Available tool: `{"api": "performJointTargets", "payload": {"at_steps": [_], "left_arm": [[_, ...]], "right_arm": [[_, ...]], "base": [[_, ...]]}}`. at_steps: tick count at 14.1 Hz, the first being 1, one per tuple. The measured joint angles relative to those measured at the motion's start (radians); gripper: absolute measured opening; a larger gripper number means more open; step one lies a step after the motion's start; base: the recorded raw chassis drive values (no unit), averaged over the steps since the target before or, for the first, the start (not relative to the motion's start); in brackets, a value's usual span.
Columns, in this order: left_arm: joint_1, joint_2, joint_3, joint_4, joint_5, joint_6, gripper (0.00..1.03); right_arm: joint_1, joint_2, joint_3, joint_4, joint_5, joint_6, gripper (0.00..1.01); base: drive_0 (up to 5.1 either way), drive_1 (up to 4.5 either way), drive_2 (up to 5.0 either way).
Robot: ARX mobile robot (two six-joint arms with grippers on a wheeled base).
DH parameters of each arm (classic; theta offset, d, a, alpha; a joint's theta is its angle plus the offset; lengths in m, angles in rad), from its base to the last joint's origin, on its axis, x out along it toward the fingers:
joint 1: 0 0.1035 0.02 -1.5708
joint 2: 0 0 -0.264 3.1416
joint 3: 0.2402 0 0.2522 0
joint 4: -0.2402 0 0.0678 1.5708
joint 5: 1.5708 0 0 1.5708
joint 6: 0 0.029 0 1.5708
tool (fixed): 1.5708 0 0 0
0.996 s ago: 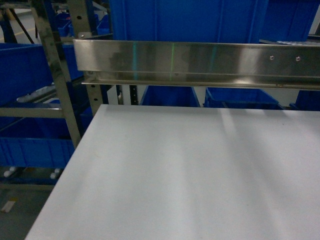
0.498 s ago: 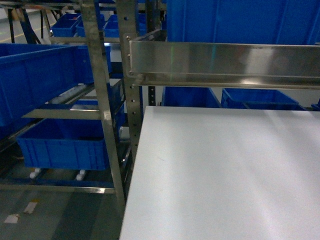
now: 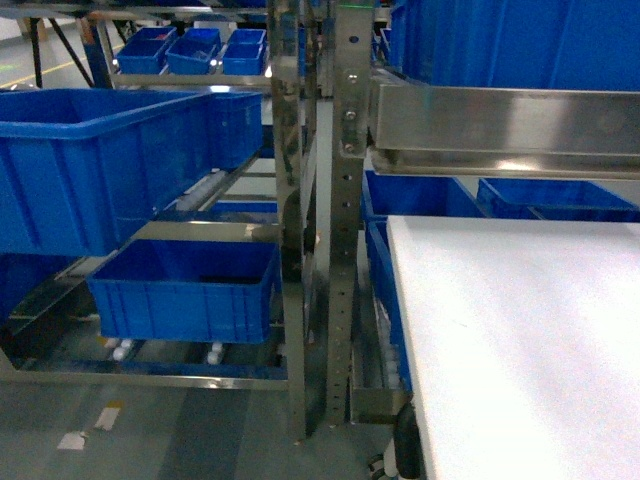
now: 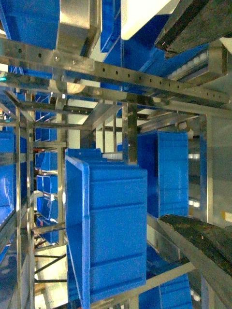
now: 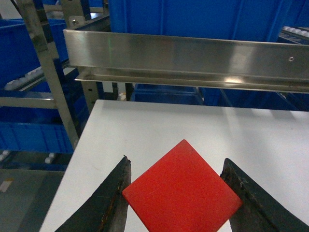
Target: Place magnetic block on left shelf second layer
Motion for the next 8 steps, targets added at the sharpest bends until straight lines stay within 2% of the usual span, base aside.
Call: {"api": "performJointTargets", "payload": {"at_steps": [8], "left_arm": [[0.0,0.0,0.0,0.0,-0.002,0.0,0.98]], "right_arm": [[0.0,0.001,0.0,0.002,0.0,0.0,0.48]], "base": [[-5.0,2.45,2.5]]}}
